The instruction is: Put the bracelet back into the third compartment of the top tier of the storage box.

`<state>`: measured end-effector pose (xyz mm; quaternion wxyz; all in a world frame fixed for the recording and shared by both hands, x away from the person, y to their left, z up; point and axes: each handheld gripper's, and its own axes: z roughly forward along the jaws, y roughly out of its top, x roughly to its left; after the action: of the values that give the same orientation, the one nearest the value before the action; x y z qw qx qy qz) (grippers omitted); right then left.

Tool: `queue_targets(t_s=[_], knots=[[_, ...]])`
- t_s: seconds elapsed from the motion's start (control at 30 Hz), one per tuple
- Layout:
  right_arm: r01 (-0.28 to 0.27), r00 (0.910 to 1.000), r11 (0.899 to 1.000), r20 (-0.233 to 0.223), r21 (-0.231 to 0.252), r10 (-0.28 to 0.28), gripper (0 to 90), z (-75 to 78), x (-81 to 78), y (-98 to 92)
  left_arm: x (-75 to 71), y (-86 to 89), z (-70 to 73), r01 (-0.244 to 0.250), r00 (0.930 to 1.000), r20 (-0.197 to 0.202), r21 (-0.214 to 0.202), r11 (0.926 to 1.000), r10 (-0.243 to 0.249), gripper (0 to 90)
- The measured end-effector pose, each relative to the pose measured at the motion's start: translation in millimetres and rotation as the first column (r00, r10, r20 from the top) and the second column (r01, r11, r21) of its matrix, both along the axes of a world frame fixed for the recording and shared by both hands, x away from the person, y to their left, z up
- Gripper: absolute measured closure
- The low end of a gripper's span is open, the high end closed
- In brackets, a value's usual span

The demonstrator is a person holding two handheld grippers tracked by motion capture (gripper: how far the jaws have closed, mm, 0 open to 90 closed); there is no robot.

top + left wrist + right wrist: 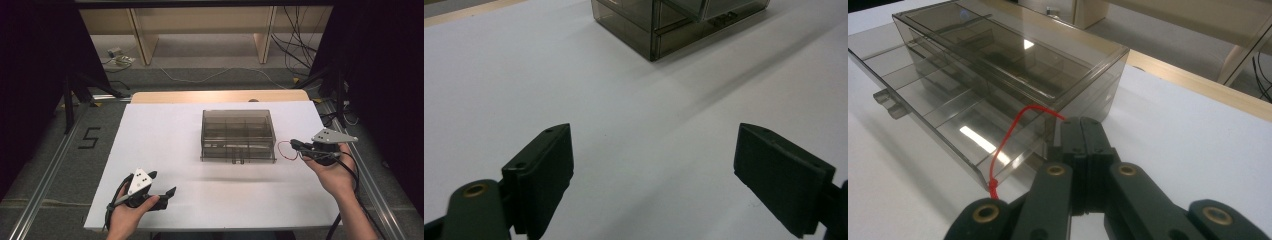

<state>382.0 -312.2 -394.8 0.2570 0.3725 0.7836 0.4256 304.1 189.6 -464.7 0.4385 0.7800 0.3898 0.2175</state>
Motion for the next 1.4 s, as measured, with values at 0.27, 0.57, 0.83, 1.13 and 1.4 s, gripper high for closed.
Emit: queue_targets(t_s=[0.27,0.57,0.83,1.13,1.4], knots=[[-0.005,1.0,1.0,0.006,0.004,0.005,90.0,2.3,0.9,2.8,0.0,-0.1,0.0,0.0,1.0,0.0,0.0,1.0,0.0,16.0],[-0.013,0.9999,1.0,0.011,0.004,0.013,90.0,4.7,2.0,6.8,-0.2,-0.1,0.2,0.0,1.0,0.001,-0.001,1.0,0.0,16.0],[-0.021,0.9997,1.0,0.012,0.003,0.021,90.0,5.6,3.4,11.6,-0.2,-0.3,0.1,0.001,1.0,0.001,-0.001,1.0,-0.001,16.0],[-0.027,0.9996,1.0,0.013,0.011,0.027,90.0,6.3,5.2,15.2,-0.2,0.1,0.3,-0.001,1.0,0.002,-0.002,1.0,0.001,16.0],[-0.035,0.9993,0.999,0.013,0.01,0.034,90.0,6.7,6.2,18.6,-0.3,-0.1,0.3,-0.001,1.0,0.002,-0.003,1.0,0.001,16.0]])
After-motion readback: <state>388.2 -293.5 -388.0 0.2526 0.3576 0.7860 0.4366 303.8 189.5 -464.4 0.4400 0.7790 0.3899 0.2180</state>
